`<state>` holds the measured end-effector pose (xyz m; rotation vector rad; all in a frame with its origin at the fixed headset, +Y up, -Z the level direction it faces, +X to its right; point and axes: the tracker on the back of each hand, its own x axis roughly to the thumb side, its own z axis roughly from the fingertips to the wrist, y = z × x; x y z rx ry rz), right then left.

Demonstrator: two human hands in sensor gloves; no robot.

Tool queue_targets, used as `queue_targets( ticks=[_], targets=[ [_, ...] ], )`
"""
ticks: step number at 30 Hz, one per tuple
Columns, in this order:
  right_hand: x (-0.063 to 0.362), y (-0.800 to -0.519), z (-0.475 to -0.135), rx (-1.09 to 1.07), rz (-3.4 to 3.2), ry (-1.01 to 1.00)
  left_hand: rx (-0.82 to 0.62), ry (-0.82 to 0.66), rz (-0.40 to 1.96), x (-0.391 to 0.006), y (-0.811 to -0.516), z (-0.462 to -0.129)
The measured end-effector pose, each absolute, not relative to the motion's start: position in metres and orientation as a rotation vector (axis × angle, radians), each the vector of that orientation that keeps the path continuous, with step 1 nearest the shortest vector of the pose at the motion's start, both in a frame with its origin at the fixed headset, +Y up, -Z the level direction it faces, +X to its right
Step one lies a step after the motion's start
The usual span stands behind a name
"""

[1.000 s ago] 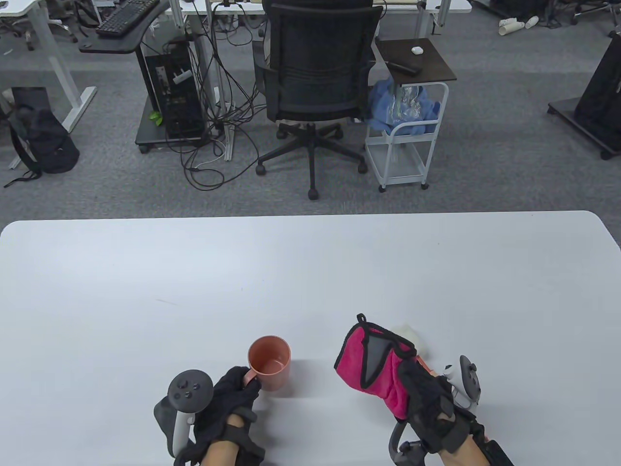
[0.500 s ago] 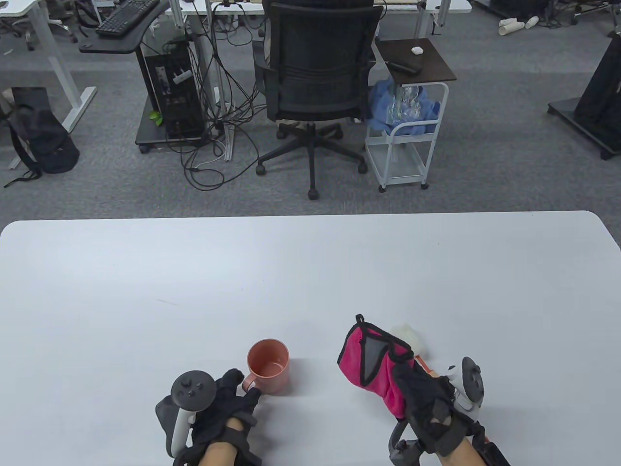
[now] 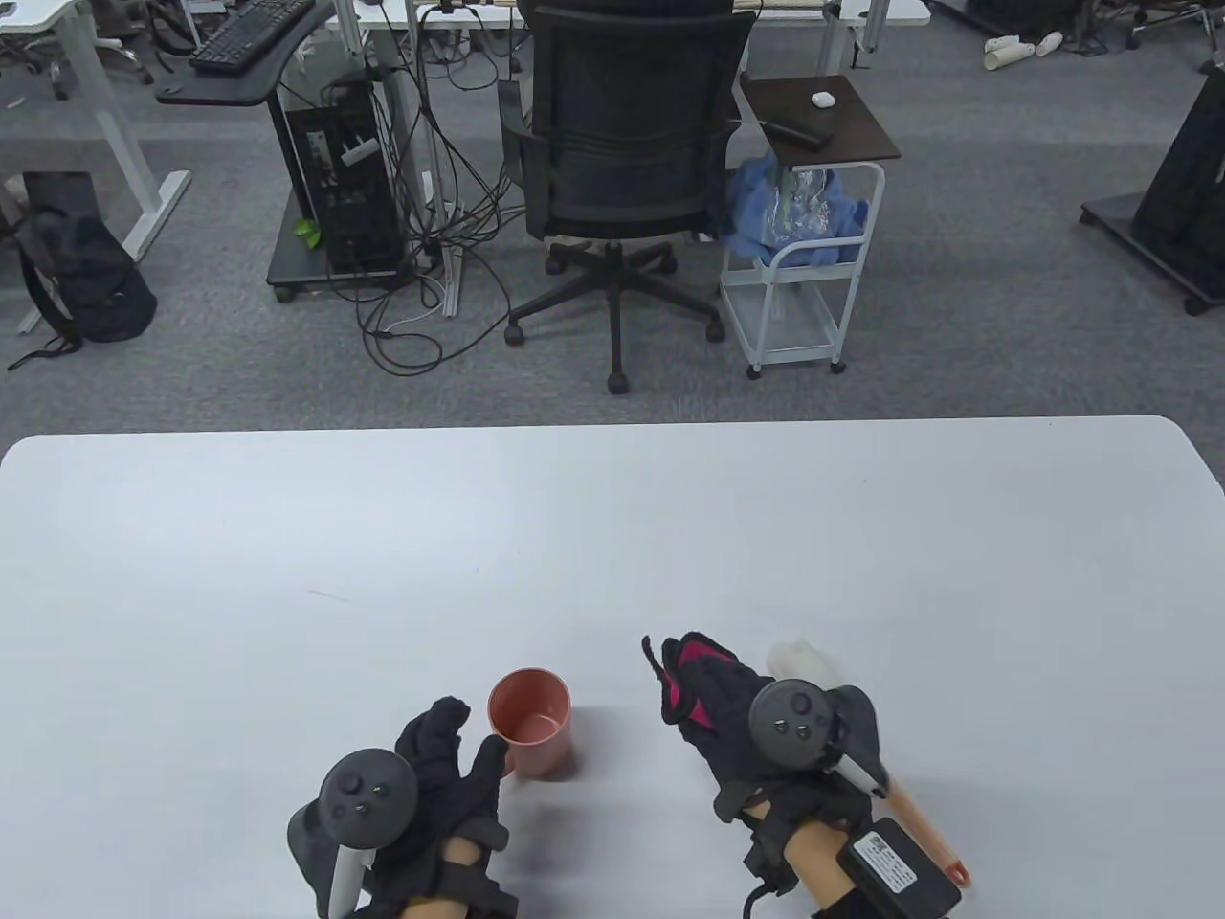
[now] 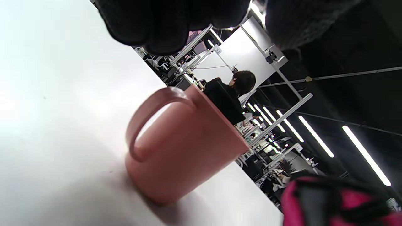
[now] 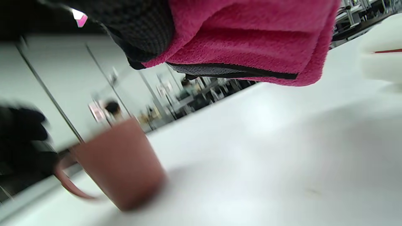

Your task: Brush the water cup with the cup brush

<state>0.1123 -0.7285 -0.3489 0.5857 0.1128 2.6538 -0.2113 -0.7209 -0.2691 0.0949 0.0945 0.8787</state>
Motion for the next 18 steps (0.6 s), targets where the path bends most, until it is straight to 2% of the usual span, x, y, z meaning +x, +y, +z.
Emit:
queue_targets(
  ticks=[7,11,14,18],
  targets=[
    [0.082,-0.757,-0.361,0.593,2.923,0.424,0.111,0.059,0.836,-0.207,-0.717,-0.267],
    [0.083,-0.771,-0.36,0.546,2.978,0.597,0.11,0.045,0.837,-0.205,-0.718,-0.266],
    [0.092,-0.769,-0.358,0.485,2.933,0.617,0.121,0.013,0.795,-0.202,-0.715,-0.266],
    [0.121,-0.745,-0.348,0.388,2.729,0.479,0.127,-0.087,0.699,-0.191,-0.712,-0.266]
  ],
)
